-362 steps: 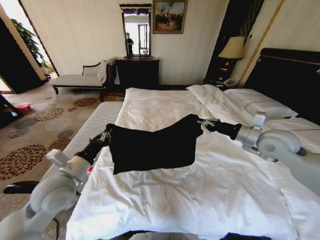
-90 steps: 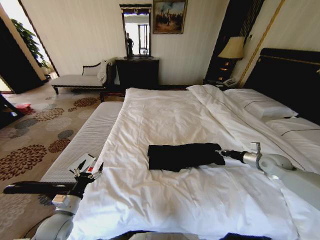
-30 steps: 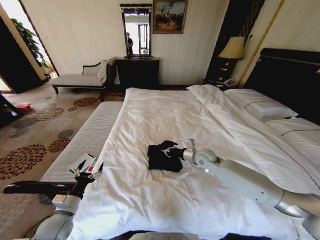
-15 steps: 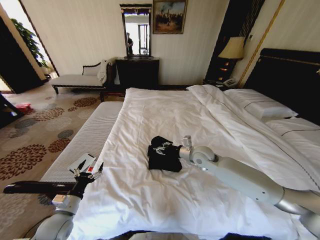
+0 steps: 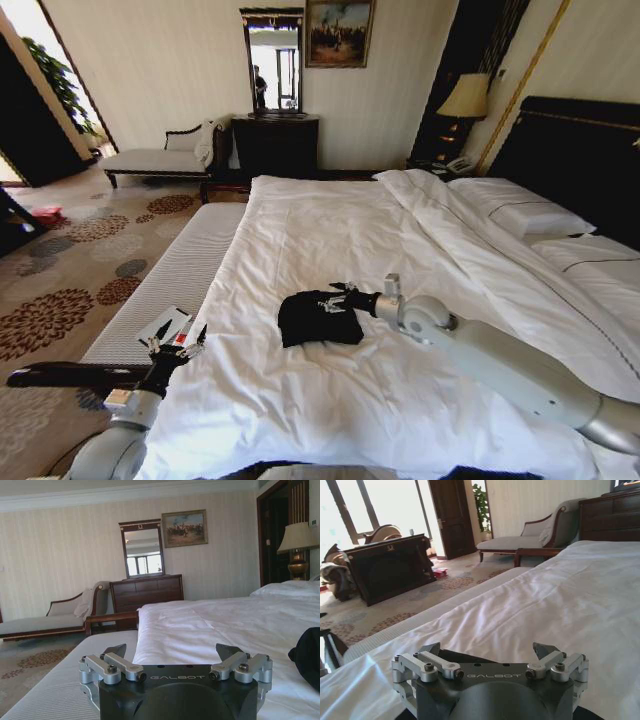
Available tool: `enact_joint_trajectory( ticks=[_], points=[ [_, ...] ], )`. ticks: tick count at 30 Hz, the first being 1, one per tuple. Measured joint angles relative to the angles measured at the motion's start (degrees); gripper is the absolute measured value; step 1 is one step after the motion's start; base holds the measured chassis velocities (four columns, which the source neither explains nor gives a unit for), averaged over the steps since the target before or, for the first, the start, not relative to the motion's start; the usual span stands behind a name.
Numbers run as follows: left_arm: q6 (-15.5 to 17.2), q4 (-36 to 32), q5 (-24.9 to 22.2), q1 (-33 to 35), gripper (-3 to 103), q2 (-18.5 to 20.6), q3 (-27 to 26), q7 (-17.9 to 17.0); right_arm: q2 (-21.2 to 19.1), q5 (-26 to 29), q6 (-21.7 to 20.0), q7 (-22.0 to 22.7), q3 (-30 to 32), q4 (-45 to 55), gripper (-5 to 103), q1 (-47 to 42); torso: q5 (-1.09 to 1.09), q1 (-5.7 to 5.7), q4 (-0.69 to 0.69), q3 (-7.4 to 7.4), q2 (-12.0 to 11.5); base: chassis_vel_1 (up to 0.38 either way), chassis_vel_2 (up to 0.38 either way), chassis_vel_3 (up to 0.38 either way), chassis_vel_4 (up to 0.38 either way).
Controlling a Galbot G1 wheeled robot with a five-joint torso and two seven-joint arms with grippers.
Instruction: Fold the clothes on the bed.
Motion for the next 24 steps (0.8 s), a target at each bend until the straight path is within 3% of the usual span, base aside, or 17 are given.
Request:
enact_joint_trajectory(
  ticks=[8, 15, 24],
  points=[
    [0.00, 0.00, 0.00, 0.00, 100, 0.00, 0.00, 0.00, 3.40, -4.64, 2.66, 0.49, 1.14, -4.65, 100, -2.41, 0.00, 0.01, 0.01, 0.00, 0.00, 0.000, 0.000, 0.000, 0.000],
    [0.00, 0.00, 0.00, 0.01, 100, 0.00, 0.00, 0.00, 12.72, -9.65, 4.85, -0.11, -6.73, -10.86, 100, 1.49, -0.01, 0.01, 0.04, 0.01, 0.00, 0.000, 0.000, 0.000, 0.000],
    [0.00, 0.00, 0.00, 0.00, 100, 0.00, 0.00, 0.00, 19.63, -13.21, 5.90, -1.16, -13.13, -18.93, 100, 4.03, -0.02, 0.01, 0.02, 0.01, 0.00, 0.000, 0.000, 0.000, 0.000]
  ],
)
